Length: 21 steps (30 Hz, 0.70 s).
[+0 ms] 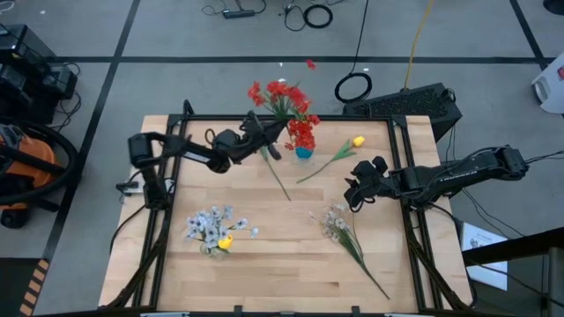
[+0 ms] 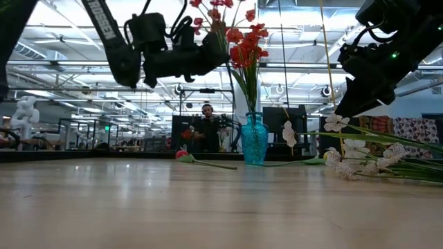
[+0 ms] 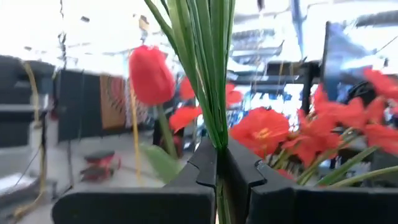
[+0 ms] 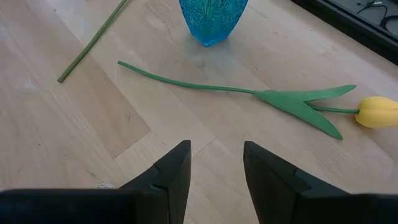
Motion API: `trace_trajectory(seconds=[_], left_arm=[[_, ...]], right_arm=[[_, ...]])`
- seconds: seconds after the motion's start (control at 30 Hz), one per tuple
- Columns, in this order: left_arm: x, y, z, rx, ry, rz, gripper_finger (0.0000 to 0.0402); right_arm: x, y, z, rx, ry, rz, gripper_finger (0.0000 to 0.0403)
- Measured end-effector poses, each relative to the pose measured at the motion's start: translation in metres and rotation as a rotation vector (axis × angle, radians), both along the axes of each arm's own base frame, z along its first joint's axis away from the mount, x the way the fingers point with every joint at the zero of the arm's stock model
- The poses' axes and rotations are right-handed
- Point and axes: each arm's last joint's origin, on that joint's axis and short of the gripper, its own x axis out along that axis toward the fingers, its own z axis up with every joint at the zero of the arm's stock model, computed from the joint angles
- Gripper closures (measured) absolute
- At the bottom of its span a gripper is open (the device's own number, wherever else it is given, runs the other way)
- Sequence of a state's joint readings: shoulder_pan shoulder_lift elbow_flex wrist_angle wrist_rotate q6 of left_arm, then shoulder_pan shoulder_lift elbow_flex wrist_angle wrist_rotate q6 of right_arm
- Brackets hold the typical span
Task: Sort flowers into vase by color
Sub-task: Put the orange flowers into the blue vase
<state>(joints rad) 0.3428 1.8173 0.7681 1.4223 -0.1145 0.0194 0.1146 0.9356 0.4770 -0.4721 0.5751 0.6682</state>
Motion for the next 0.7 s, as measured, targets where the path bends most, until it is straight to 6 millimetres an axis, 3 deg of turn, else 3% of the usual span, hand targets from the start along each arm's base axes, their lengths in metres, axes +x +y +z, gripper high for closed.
trace_trajectory(seconds=[0.17, 0.7], left_arm=[[0.011, 0.002, -0.001, 0.095, -0.064, -0.038, 0.0393], [0.048, 0.017, -0.018, 0.099, 0.063, -0.018, 0.038]], right_arm=[[0.0, 0.0, 0.0, -0.003, 0.002, 0.003, 0.0264], [0.0, 0.0, 0.0, -0.024, 0.02, 0.023, 0.0264]])
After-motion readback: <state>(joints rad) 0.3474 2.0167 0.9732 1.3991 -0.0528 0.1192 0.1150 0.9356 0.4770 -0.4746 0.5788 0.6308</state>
